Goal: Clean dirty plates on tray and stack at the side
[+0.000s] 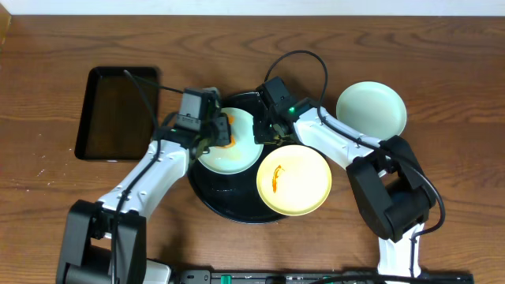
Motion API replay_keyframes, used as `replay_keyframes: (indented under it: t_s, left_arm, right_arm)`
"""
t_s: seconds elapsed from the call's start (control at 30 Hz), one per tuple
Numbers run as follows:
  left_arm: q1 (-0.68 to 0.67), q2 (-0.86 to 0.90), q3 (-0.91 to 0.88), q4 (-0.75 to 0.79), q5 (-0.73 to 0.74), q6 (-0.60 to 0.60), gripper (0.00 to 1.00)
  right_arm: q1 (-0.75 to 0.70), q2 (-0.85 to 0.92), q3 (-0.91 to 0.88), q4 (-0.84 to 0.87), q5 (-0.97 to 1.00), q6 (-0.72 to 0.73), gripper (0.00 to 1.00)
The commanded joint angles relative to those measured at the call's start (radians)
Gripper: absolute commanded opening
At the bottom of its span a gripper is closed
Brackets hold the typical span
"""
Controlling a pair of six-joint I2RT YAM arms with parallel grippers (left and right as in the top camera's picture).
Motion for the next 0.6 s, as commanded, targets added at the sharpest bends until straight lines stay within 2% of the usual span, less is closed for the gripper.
replay_keyframes:
  t_s: [0.0, 0.3, 0.43, 0.57]
  left_arm:
    - [-0.019, 0.021, 0.014, 0.016, 0.027, -0.035, 0.08]
    - [-0.023, 0.138, 0.014, 0.116, -0.029, -0.053, 0.08]
    - [-0.024, 0.203, 0.014, 0.149, -0.028, -0.113, 0.08]
    - [-0.022, 0.250, 0.014, 0.170, -0.060, -0.119, 0.08]
  right_arm:
    - [-0.002, 0.024, -0.003, -0.001, 0.008, -0.018, 0.01]
    - [-0.002, 0.024, -0.003, -0.005, 0.006, -0.018, 0.01]
    - [-0.003, 0.024, -0.004, -0.004, 0.005, -0.018, 0.01]
    - [-0.002, 0.024, -0.004, -0.005, 0.005, -0.018, 0.01]
